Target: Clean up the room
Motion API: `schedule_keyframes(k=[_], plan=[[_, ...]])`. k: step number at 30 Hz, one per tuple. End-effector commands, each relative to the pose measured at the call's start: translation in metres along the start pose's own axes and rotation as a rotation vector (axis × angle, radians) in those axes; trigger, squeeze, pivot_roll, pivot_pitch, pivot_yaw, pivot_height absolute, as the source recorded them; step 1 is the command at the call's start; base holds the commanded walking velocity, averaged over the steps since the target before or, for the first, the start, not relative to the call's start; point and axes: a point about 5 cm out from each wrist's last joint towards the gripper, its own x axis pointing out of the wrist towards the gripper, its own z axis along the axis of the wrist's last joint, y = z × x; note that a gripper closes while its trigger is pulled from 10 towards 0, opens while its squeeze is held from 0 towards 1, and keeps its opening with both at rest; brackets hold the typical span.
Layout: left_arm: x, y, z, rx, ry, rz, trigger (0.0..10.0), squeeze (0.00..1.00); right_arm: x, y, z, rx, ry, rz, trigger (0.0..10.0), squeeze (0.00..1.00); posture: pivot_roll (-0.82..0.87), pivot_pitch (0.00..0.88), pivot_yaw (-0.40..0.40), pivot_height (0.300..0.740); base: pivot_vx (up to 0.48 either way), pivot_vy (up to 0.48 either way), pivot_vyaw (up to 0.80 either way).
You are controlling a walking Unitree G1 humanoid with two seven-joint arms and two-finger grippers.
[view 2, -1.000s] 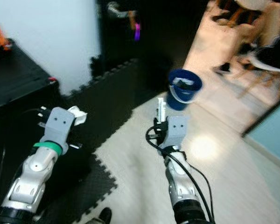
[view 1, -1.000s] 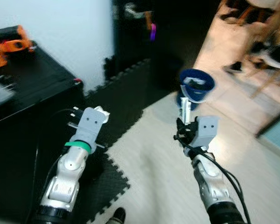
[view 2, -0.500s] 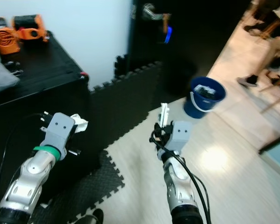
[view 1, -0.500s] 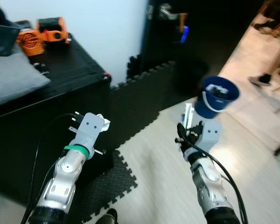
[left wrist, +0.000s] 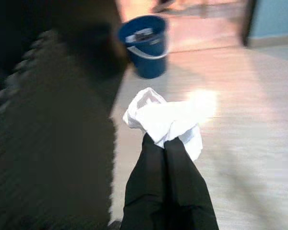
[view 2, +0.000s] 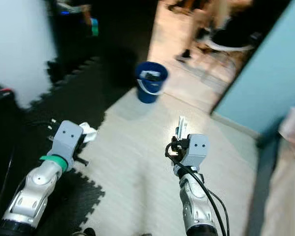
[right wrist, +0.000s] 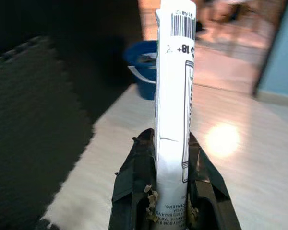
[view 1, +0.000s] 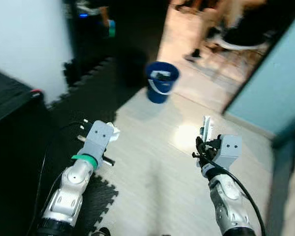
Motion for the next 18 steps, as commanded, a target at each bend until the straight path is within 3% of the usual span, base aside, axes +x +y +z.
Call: schedule_keyframes(k=[1,7,12,18], plan=[[-0.004,-0.003,-0.005,-0.005,0.017,-0.016,10.0,0.0,-0.003,0.0,-0.005,-0.001,0.024,-0.006,10.0,0.0,0.09,0.107,-0.023,0.74,0.0,0.0,-0.8],[-0.006,-0.008,-0.01,-0.004,0.035,-0.029,10.0,0.0,0.001,0.012,-0.007,0.005,0.03,0.031,10.0,0.0,0.1,0.087,-0.005,0.74,0.0,0.0,-0.8],[-0.001,-0.018,-0.008,-0.014,0.023,-0.036,10.0,0.0,0.007,0.0,0.001,-0.014,0.015,0.009,10.0,0.0,0.1,0.046,-0.021,0.74,0.0,0.0,-0.8],[0.001,-0.018,-0.007,-0.023,0.017,-0.019,10.0,0.0,0.012,0.001,0.004,-0.021,0.009,0.02,10.0,0.0,0.1,0.025,-0.034,0.74,0.0,0.0,-0.8]])
